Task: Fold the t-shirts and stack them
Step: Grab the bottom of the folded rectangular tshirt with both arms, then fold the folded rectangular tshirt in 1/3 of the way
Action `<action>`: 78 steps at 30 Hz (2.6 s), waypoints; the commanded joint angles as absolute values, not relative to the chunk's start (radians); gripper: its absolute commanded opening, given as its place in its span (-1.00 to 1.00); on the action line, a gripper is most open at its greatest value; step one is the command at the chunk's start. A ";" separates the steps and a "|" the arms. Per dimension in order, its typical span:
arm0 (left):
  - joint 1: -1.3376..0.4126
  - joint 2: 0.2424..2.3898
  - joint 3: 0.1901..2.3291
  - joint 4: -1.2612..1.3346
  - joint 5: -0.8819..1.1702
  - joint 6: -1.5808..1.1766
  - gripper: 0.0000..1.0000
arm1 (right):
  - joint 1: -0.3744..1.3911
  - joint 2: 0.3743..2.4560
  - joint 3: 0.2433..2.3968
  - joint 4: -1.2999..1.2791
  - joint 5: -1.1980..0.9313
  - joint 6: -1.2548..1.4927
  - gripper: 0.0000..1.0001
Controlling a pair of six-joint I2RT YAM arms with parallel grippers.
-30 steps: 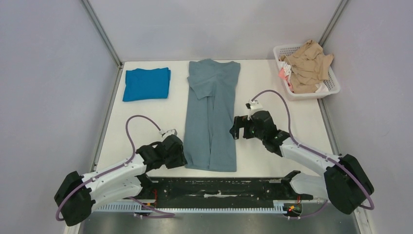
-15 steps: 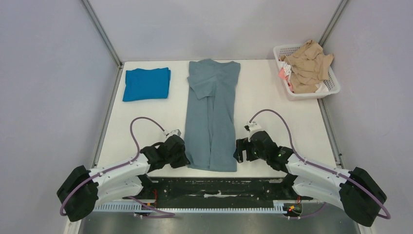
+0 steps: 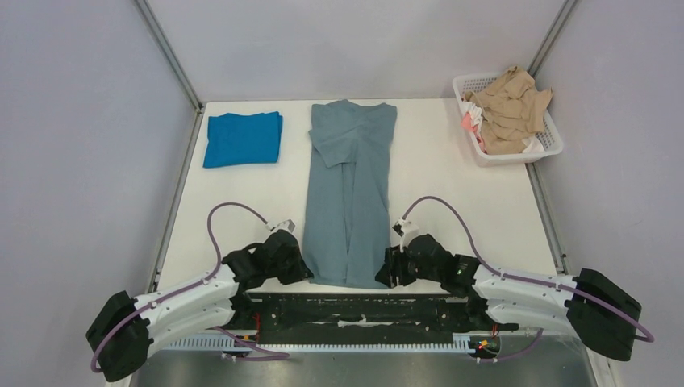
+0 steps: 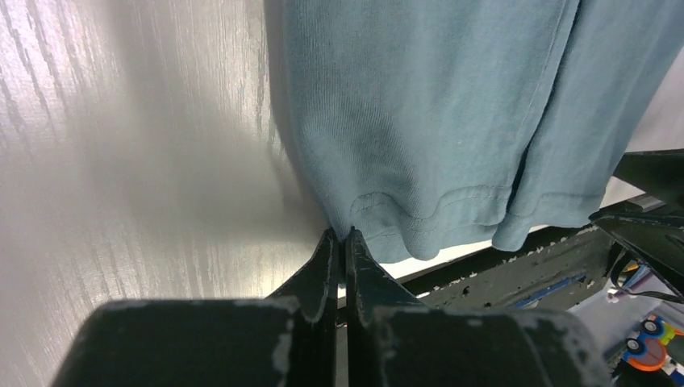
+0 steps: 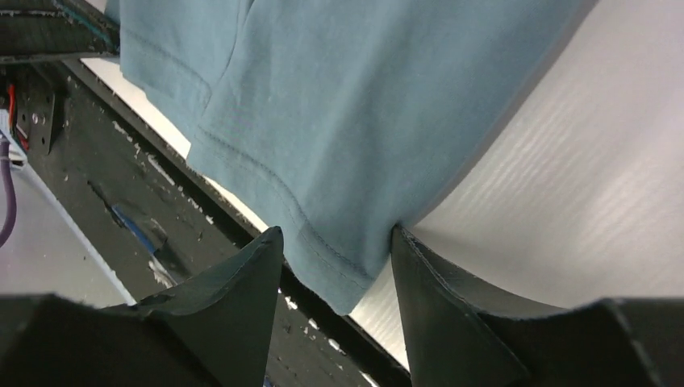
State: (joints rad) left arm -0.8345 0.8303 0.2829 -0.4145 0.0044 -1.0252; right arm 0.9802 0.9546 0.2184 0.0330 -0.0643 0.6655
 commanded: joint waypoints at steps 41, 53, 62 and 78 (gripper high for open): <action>-0.834 0.512 0.189 -0.559 0.355 -1.047 -0.96 | 1.213 0.723 0.165 -0.184 -0.019 0.776 -1.00; -0.834 0.607 0.303 -0.378 0.162 -1.050 -0.96 | 1.201 0.826 0.441 -0.304 0.334 0.575 -1.00; -0.790 1.022 0.628 -0.420 -0.178 -0.945 -0.95 | 0.961 0.952 0.553 -0.023 0.377 0.437 -1.00; -0.506 1.347 0.930 -0.329 -0.136 -0.768 -0.96 | 0.736 1.269 0.790 0.148 0.287 0.267 -1.00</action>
